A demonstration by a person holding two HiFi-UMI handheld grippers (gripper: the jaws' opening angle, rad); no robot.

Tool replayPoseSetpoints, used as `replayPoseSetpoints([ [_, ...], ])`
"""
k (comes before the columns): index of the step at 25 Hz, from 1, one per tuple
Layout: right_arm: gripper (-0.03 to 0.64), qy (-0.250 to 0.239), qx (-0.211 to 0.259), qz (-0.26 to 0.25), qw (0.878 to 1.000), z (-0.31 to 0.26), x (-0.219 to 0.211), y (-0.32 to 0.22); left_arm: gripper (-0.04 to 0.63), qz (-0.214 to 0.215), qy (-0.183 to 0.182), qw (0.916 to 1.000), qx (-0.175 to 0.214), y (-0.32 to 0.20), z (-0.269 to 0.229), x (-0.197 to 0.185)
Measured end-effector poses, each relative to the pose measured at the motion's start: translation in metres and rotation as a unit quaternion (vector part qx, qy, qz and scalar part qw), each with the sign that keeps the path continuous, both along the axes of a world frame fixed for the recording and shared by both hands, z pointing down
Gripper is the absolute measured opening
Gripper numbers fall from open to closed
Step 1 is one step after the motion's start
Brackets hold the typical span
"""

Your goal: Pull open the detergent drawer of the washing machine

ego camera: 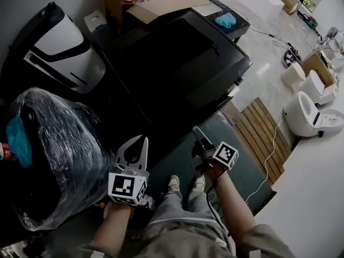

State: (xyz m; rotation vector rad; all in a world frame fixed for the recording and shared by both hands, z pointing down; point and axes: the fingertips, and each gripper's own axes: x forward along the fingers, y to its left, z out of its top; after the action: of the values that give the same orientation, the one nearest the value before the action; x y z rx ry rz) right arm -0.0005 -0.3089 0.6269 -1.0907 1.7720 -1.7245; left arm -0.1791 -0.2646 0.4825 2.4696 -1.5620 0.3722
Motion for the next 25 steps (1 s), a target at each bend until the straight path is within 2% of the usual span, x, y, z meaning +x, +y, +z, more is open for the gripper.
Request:
replayPoseSetpoints([
  [9,0.37,-0.067,0.005,-0.005,0.998,0.031,-0.009,-0.027,0.02,-0.021,-0.01,0.9997,-0.008,-0.014,0.035,0.008],
  [14,0.371,-0.104,0.026,-0.02,0.994,0.031,-0.017,-0.039,0.02,-0.029,-0.019,0.9992,-0.021,-0.015,0.049,0.009],
  [25,0.391,-0.14,0.042,-0.032,0.989,0.033,-0.027,-0.052,0.02,-0.048,-0.025,0.9981,-0.03,-0.01,0.06,0.011],
])
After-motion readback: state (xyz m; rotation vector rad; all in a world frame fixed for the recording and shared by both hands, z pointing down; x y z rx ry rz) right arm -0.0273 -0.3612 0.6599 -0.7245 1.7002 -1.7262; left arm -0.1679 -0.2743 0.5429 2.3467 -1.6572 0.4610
